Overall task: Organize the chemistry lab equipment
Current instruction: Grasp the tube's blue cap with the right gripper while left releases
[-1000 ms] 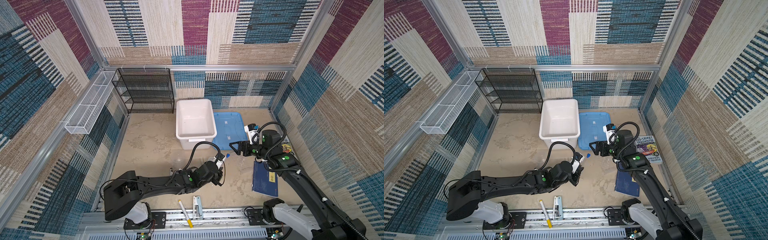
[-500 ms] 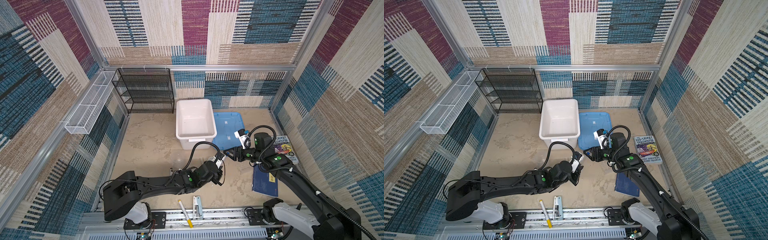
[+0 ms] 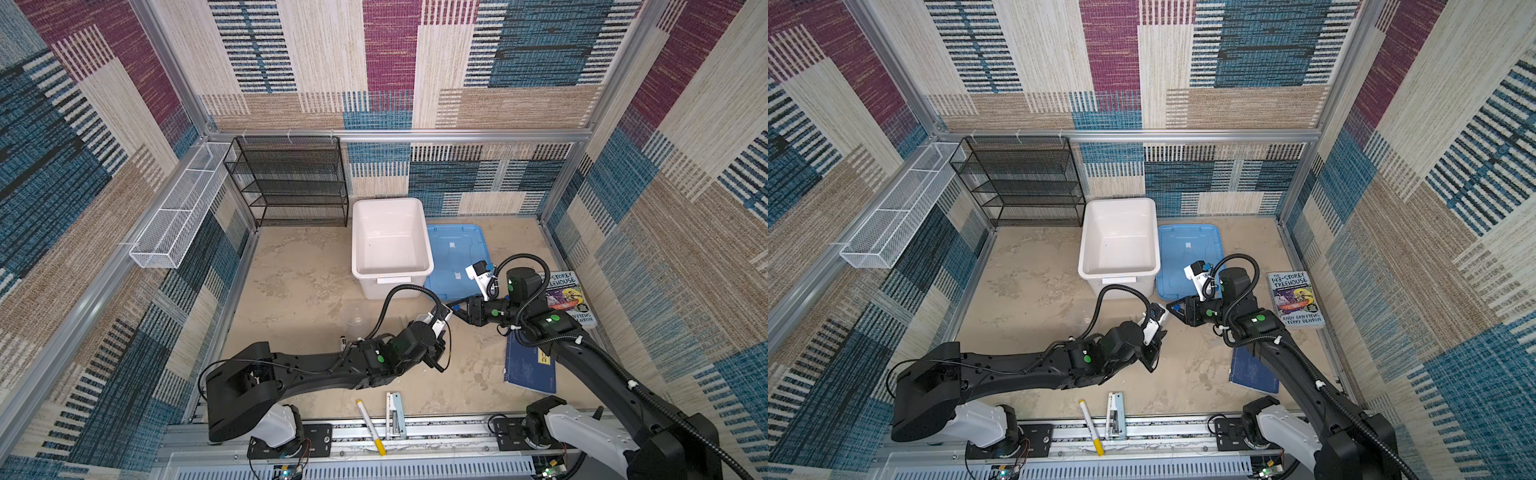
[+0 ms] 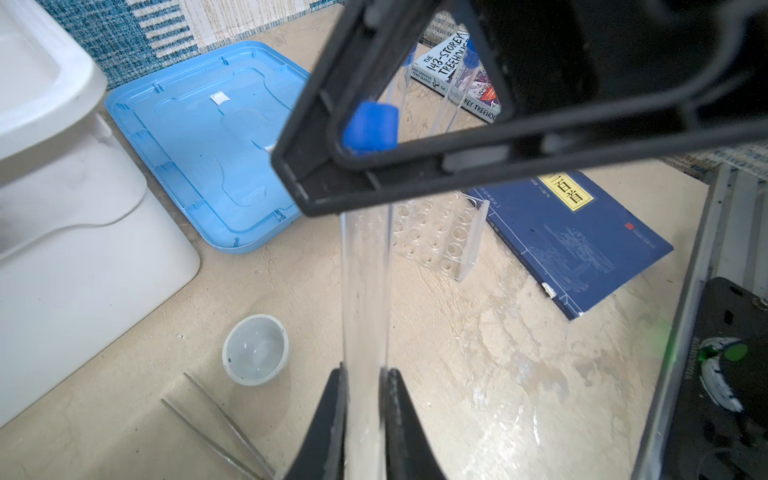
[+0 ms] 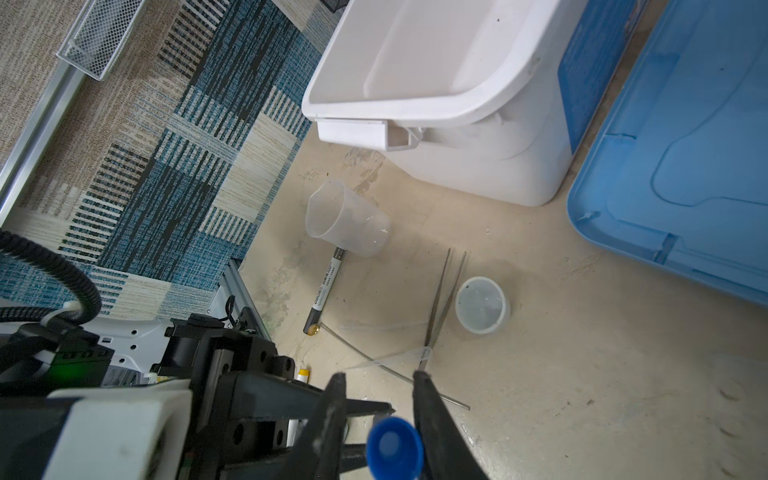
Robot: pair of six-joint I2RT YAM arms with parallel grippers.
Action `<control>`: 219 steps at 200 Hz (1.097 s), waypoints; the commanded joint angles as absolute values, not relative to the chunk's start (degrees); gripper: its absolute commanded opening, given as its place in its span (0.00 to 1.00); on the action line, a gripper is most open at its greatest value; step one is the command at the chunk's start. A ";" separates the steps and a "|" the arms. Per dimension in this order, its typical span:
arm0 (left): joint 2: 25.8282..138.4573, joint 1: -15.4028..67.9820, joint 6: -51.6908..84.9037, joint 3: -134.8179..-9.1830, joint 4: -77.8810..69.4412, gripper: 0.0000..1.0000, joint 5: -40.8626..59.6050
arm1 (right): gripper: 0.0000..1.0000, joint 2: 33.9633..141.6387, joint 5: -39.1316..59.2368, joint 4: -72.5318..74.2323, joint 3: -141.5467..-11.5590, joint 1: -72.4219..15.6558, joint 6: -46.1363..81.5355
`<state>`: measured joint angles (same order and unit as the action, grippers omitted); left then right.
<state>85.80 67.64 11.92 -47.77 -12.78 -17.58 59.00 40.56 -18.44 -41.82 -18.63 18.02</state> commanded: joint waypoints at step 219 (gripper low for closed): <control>84.36 67.56 16.45 -52.12 -14.17 0.97 -11.26 | 0.14 44.55 0.53 -27.94 -40.52 -18.68 19.20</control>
<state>83.99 67.61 15.92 -51.59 -13.26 -12.86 46.57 14.17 -24.88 -40.07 -18.63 16.93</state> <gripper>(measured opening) 0.966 0.182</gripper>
